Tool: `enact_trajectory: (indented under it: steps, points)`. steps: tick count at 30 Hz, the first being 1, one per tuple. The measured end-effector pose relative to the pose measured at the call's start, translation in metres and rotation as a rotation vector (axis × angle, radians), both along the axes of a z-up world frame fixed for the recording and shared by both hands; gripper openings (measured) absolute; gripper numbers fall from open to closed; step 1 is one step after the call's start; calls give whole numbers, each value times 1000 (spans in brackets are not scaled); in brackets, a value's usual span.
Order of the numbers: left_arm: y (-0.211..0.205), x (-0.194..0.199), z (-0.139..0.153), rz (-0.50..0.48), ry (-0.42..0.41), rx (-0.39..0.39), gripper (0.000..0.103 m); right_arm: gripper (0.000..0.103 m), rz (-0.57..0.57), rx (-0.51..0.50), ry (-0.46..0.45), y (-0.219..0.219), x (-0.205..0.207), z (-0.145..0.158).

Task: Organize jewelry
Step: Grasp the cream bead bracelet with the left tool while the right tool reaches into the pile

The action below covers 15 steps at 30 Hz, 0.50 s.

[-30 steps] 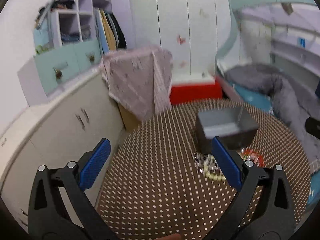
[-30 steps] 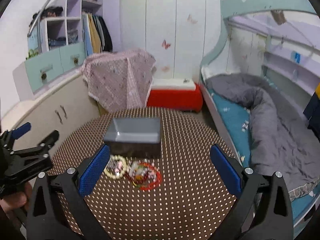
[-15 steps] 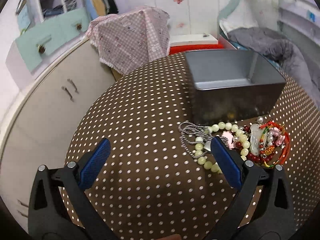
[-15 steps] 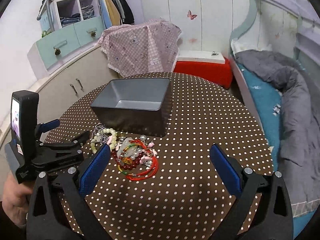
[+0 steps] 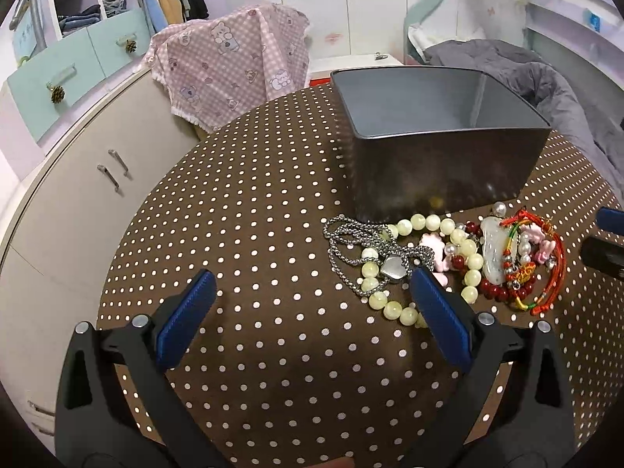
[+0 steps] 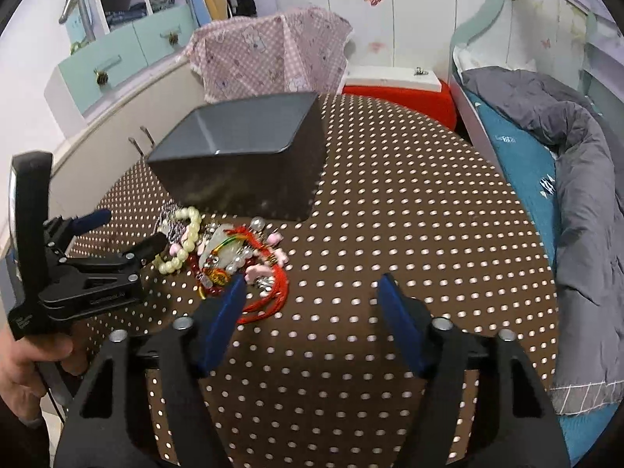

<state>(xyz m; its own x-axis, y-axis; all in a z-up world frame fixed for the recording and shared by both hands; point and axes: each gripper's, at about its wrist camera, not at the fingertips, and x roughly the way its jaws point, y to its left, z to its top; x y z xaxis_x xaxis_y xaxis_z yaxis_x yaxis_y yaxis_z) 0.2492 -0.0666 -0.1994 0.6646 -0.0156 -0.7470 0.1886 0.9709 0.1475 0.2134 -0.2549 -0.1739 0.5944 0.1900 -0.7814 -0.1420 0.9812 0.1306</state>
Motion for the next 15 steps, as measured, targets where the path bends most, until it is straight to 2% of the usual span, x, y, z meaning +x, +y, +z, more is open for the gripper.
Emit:
enact_trajectory:
  steps: [4, 6, 7, 8, 9, 10, 15]
  points:
    - [6, -6, -2, -7, 16, -19, 97, 45, 18, -17, 24, 9, 12, -6]
    - [10, -10, -2, 5, 25, -34, 97, 33, 24, -40, 54, 9, 20, -13]
    - [12, -12, -2, 7, 28, -45, 97, 31, 34, -24, 54, 9, 22, -14]
    - [14, -13, -3, 13, 33, -58, 97, 23, 48, -9, 57, 9, 23, -14]
    - [16, -13, -4, 19, 36, -64, 97, 7, 68, -10, 51, 10, 23, -11]
    - [16, -13, -4, 25, 40, -72, 97, 3, 75, -26, 45, 12, 22, -10]
    - [15, -13, -3, 21, 51, -75, 97, 3, 78, 34, -5, 1, 10, 5]
